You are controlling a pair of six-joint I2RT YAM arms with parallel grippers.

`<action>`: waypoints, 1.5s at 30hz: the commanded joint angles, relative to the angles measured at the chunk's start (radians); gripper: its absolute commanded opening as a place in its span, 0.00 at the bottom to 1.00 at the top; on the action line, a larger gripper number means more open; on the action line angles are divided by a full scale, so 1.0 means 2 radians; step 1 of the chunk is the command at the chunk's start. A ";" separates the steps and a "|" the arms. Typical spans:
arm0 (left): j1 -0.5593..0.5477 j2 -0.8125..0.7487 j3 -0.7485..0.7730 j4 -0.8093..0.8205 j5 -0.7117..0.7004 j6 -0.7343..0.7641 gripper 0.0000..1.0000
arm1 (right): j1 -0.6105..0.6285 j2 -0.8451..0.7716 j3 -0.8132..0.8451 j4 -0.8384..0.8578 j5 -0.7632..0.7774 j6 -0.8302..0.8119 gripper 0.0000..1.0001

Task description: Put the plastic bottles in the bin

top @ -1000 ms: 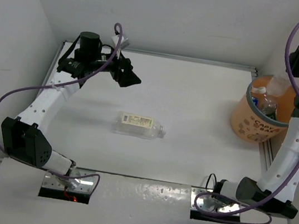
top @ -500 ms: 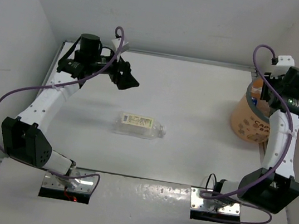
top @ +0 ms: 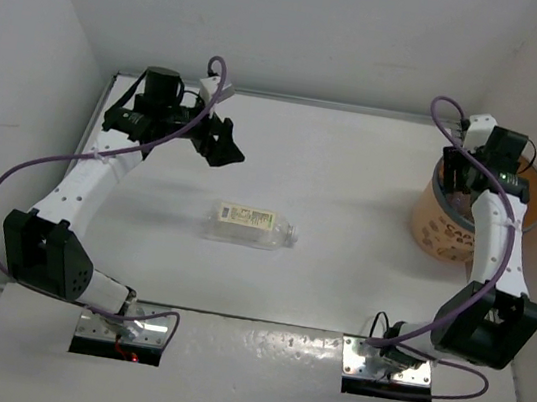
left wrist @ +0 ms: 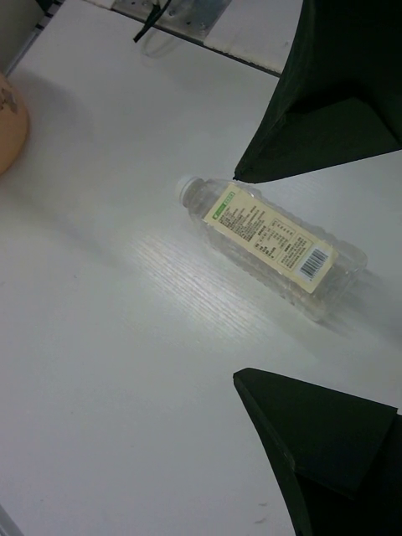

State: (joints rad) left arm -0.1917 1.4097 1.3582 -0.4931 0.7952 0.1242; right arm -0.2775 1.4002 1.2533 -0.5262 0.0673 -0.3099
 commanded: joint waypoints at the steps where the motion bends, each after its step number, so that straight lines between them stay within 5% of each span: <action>1: -0.007 0.002 0.022 -0.052 -0.022 0.054 1.00 | 0.004 -0.006 0.080 -0.052 -0.021 0.034 0.72; 11: -0.152 0.002 -0.034 -0.150 -0.105 0.222 1.00 | 0.077 -0.014 0.340 -0.167 -0.120 0.147 0.81; 21: -0.225 0.064 -0.099 -0.080 -0.289 0.279 1.00 | 0.105 -0.057 0.298 -0.199 -0.187 0.165 0.82; 35: -0.231 0.131 -0.133 -0.037 -0.283 0.332 0.99 | 0.104 -0.083 0.254 -0.216 -0.225 0.162 0.82; 39: -0.209 0.109 -0.151 -0.022 -0.243 0.289 0.75 | 0.106 -0.091 0.235 -0.204 -0.256 0.167 0.82; 45: -0.131 0.002 -0.093 0.035 -0.074 0.131 0.32 | 0.109 -0.084 0.246 -0.179 -0.347 0.222 0.82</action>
State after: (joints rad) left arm -0.5114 1.5555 1.0779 -0.5465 0.4198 0.5739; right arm -0.0692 1.2255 1.7164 -0.9600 -0.4988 0.0555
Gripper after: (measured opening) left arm 0.737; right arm 0.818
